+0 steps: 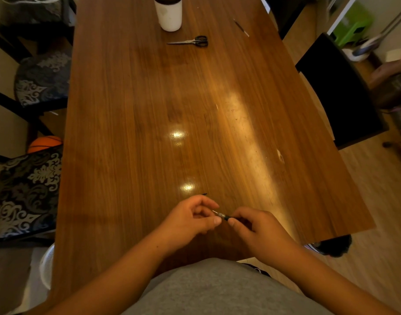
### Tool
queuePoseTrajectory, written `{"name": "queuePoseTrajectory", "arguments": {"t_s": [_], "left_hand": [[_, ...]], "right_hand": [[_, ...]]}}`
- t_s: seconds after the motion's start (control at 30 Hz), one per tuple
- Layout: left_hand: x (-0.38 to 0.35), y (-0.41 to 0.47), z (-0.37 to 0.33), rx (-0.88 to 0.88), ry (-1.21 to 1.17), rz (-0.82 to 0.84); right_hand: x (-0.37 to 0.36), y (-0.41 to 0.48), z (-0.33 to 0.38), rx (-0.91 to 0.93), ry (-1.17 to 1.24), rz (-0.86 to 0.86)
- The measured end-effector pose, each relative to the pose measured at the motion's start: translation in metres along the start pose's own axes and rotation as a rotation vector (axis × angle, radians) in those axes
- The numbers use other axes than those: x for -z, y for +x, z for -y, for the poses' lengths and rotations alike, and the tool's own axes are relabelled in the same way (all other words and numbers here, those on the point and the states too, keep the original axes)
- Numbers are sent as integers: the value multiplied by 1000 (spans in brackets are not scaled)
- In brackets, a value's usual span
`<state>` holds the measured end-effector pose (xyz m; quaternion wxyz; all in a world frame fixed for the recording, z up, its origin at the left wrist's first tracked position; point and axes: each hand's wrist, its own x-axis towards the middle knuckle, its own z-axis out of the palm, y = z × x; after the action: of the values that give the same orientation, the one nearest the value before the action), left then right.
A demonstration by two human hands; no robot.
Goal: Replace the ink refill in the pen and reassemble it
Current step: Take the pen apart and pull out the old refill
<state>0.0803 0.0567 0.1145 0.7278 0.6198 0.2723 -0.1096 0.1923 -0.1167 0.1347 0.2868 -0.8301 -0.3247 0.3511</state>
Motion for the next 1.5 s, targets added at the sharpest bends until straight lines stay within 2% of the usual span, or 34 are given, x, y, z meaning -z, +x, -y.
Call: {"name": "queuePoseTrajectory", "arguments": {"t_s": [0.1,0.27,0.57,0.8,0.97,1.1,1.3,1.5], "left_hand": [[-6,2,-10,-61,-76,-22],[-5,8,-17,-30,-289,-26],[-6,10,-17,-95,-237,-103],[6,11,-19,-73,-354,-194],[18,12,-21,-113,-426,-309],[30,14,-22,-162,-482,-472],[55,23,-13,-231,-400,-647],[77,30,18,-142,-69,-688]], "right_hand": [[-1,1,3,1,78,-42],[-2,4,7,-19,229,-100],[-2,6,12,-42,295,-107],[-7,6,10,-89,305,-81],[-8,4,11,-94,295,-70],[-10,5,11,-97,276,-59],[-11,5,10,-109,262,-55],[-12,8,5,-161,256,-62]]}}
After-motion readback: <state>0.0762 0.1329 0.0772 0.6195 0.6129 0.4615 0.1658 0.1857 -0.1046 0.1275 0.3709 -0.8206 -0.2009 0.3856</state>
